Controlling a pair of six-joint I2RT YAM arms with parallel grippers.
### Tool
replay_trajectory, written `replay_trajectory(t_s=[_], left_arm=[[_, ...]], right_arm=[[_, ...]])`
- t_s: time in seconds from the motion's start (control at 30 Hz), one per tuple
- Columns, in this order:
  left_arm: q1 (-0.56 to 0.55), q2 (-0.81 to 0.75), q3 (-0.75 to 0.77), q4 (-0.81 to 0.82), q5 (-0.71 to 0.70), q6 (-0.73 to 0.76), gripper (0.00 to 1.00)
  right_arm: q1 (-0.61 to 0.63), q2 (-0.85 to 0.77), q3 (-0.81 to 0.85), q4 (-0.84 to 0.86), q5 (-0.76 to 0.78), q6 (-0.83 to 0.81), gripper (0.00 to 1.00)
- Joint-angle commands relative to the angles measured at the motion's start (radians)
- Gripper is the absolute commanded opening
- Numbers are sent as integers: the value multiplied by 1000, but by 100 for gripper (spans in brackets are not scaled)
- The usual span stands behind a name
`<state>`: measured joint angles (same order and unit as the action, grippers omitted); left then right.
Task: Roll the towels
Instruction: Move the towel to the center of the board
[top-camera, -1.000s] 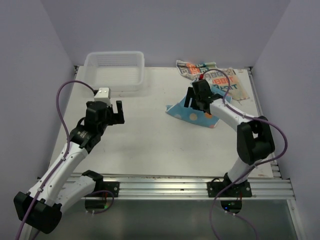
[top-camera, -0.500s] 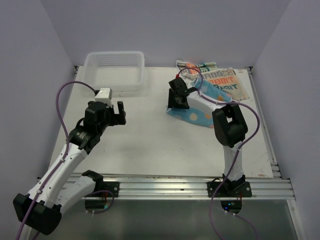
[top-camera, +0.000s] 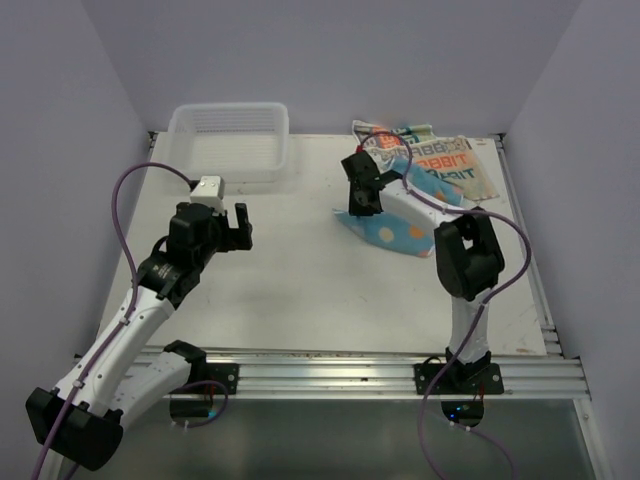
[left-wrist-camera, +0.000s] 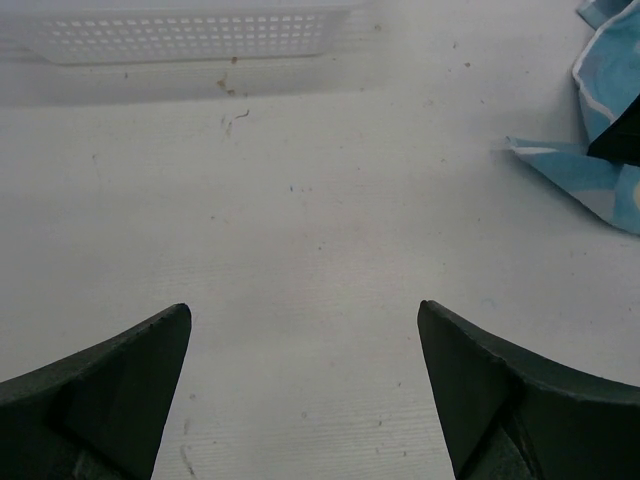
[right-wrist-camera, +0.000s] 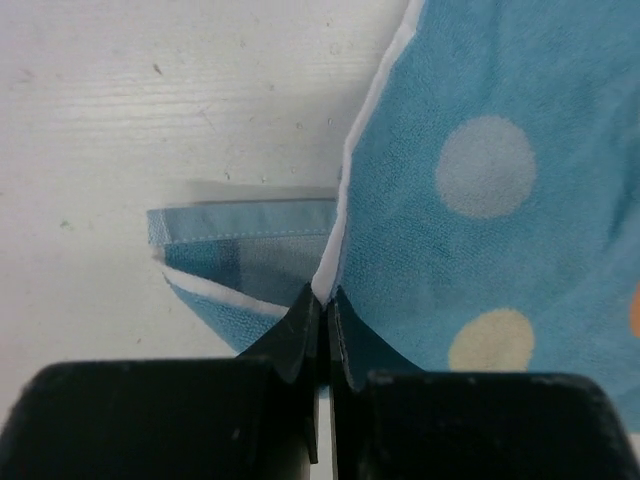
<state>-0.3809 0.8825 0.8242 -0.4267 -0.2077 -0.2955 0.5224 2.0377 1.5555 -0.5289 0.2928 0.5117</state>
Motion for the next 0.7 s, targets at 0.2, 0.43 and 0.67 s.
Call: replay_trajectory(t_s=[0.2, 0.43, 0.67], left_arm=[[5, -22, 12, 36, -27, 4, 100], [7, -24, 9, 31, -82, -4, 100], [5, -14, 13, 17, -143, -24, 100]], right_arm=[[77, -349, 48, -80, -58, -79, 0], [163, -382, 40, -59, -208, -76, 0], [272, -415, -119, 107, -331, -64, 0]])
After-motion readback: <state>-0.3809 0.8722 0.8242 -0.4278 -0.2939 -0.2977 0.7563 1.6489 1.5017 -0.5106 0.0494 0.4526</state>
